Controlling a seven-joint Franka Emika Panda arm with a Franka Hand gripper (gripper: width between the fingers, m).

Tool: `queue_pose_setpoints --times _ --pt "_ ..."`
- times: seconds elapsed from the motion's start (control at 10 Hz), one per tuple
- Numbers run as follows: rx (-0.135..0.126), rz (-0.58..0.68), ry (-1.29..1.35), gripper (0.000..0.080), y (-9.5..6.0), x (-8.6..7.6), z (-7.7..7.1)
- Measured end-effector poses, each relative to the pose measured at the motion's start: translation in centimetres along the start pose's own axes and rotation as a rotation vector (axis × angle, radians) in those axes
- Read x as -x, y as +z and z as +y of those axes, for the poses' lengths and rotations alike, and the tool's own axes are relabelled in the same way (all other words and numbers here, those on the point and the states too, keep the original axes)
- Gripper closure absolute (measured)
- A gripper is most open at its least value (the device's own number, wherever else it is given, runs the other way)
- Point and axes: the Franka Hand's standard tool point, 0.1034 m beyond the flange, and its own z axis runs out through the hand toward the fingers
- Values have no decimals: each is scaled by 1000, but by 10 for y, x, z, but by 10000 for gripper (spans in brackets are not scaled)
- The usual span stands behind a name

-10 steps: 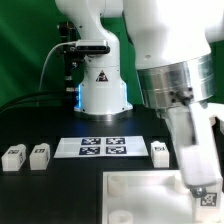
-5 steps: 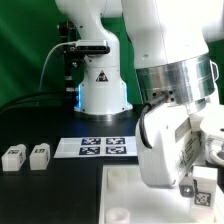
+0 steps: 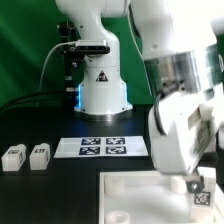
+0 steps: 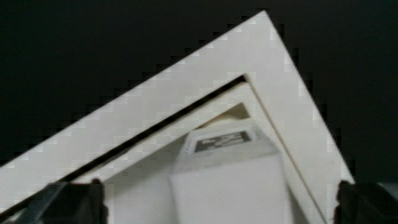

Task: Assemble one leg

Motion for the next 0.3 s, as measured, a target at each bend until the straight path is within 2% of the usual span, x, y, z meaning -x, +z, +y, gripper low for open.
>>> queue_pose_setpoints --times 0.1,0.3 --pt "1 -14 -22 150 -14 3 -3" --pt "7 -6 -23 150 -7 1 -1"
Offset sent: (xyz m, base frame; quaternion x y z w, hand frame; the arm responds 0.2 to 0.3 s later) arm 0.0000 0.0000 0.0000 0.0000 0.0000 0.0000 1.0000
